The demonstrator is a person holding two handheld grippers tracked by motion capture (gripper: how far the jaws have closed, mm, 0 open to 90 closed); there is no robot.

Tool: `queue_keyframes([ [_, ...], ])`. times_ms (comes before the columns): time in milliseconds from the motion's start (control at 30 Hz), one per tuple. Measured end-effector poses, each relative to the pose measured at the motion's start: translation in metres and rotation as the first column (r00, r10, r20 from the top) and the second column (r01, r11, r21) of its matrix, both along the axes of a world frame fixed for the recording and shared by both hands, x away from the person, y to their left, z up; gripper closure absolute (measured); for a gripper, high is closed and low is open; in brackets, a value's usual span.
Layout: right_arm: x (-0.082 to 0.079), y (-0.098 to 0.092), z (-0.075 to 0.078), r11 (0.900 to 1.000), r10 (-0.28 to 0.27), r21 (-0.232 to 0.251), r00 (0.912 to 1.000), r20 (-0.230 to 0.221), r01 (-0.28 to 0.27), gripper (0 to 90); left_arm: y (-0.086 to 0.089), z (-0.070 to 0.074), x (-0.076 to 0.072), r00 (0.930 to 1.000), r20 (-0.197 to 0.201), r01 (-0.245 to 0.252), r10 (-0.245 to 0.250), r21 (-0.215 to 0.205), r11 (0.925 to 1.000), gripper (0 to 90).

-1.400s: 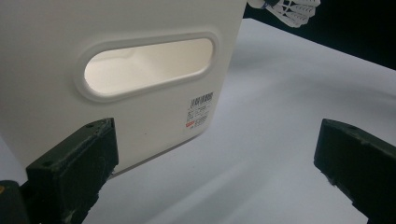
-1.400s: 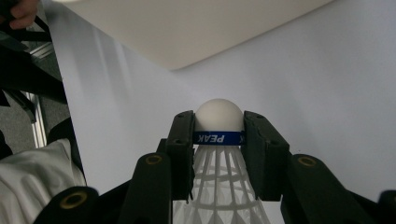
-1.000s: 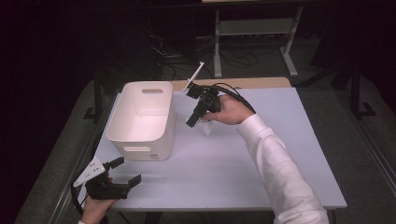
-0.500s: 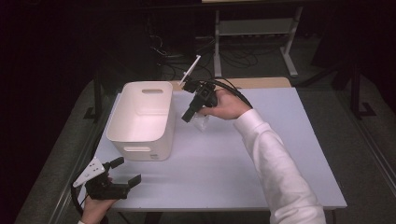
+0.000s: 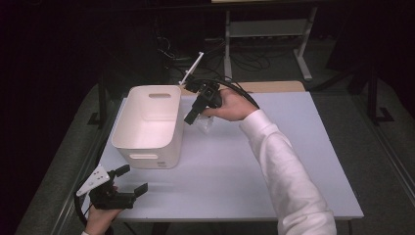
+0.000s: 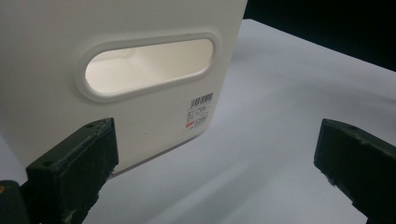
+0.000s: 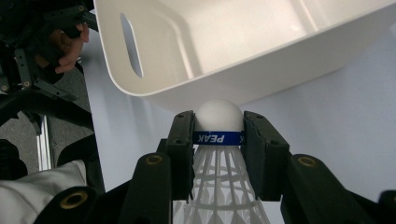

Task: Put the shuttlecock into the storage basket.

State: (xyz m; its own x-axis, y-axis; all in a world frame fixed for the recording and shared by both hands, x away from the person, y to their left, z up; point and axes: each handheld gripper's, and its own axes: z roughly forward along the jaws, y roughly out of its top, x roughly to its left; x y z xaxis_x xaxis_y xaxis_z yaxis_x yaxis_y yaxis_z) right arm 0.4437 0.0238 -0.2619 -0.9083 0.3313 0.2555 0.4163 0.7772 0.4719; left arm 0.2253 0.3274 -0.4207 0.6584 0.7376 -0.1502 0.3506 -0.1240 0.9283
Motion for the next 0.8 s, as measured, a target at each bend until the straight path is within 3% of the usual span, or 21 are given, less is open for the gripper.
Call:
queue_keyframes([
  [800,0.008,0.027,0.017,0.997,0.014,0.074,0.9998,0.016,-0.015,63.5,-0.001,0.0,0.0,1.0,0.001,-0.003,0.003,-0.017,0.9998,0.0],
])
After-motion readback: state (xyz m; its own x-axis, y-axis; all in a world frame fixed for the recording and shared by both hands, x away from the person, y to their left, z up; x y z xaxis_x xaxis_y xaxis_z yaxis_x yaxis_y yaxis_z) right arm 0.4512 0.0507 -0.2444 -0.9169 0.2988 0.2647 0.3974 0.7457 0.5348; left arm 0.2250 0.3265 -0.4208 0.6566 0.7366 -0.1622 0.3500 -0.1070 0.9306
